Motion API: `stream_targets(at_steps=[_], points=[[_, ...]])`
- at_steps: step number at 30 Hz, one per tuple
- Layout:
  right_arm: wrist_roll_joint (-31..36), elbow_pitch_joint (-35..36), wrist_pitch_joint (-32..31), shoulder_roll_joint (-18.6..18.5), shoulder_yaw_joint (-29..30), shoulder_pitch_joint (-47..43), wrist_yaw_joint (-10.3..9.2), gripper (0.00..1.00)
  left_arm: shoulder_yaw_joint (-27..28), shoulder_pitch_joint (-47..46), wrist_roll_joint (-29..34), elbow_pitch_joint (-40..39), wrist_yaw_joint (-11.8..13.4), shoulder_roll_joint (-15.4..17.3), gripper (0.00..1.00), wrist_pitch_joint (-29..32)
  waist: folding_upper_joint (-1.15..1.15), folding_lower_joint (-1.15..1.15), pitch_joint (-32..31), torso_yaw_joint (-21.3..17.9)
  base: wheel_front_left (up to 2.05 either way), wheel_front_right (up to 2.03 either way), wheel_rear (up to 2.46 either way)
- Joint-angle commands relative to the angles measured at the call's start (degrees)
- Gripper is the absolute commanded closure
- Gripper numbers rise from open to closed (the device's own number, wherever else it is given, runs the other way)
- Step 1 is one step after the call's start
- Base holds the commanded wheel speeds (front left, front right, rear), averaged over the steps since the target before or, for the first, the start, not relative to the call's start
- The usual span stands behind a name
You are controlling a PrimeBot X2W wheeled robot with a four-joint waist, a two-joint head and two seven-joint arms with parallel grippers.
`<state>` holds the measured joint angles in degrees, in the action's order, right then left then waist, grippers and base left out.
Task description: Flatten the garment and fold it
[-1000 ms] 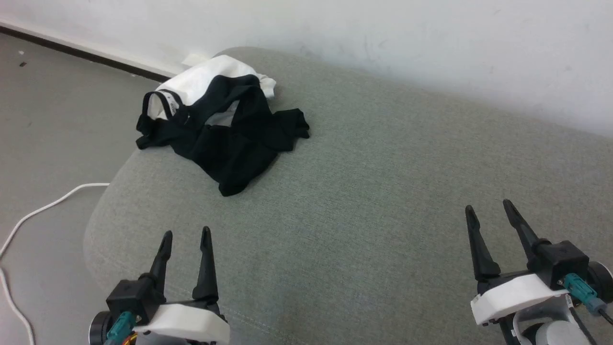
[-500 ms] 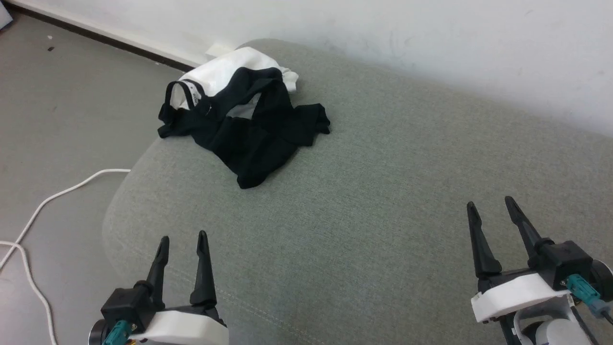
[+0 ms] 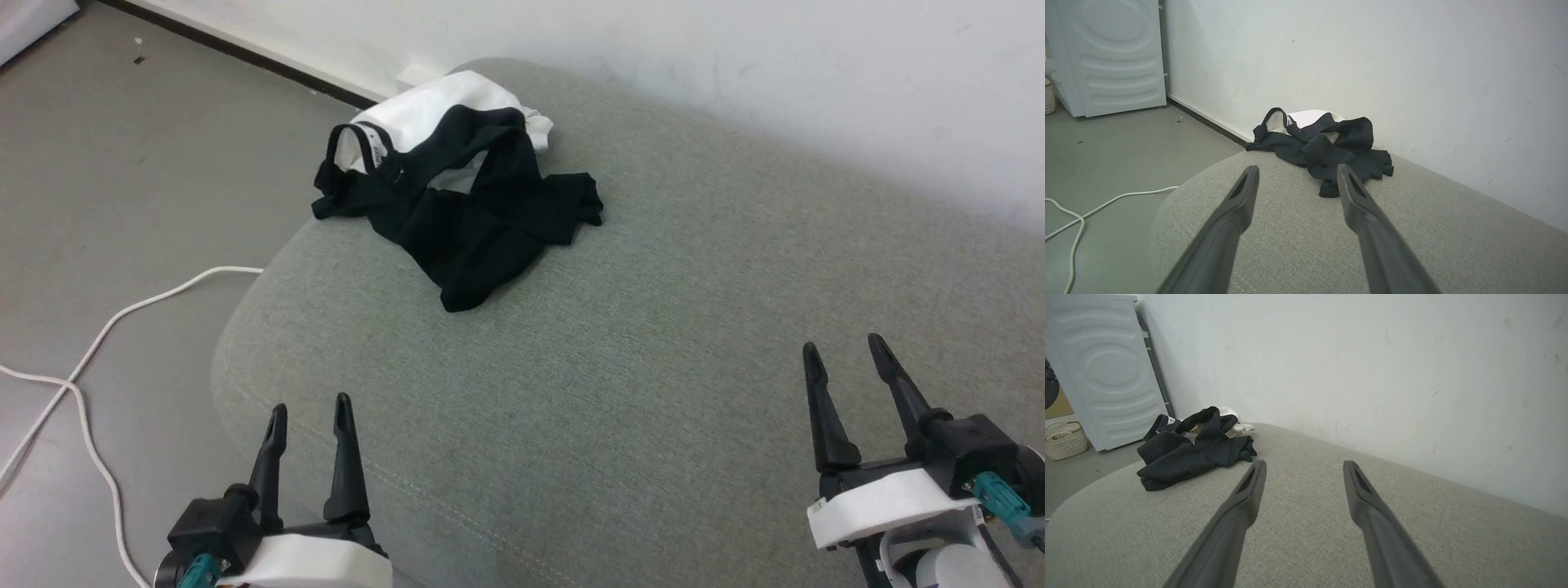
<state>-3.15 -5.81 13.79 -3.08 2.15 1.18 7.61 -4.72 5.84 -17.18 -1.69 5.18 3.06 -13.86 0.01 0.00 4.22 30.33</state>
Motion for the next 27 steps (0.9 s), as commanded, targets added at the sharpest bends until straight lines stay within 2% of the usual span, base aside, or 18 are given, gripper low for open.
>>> stream_targets(at_steps=[1,6,20,27], points=[[-0.44,-0.2,0.69,0.2,0.23,1.06,-0.12,0.0,-0.07,0.85,-0.62,-0.31,0.42,-0.18,0.0,-0.62,-0.01,0.0,-0.04,0.76,0.0,0.0,0.0],[-0.55,-0.43,1.21,0.21,0.3,1.21,-0.12,0.0,-0.1,0.98,-1.27,-0.39,0.42,-0.18,0.0,-1.14,-0.01,0.0,0.07,1.77,0.0,0.0,0.0],[-0.47,-0.43,1.21,0.21,0.67,1.16,-0.12,0.0,-0.37,0.77,-1.44,0.04,0.36,-0.18,0.0,-1.14,-0.01,0.0,0.02,1.47,0.0,0.0,0.0],[0.24,0.79,1.18,0.21,2.02,1.04,-0.12,0.0,-3.56,-4.23,-3.5,-2.87,-1.94,-0.18,0.0,-1.14,-0.01,0.0,1.57,1.26,0.0,0.0,0.0]])
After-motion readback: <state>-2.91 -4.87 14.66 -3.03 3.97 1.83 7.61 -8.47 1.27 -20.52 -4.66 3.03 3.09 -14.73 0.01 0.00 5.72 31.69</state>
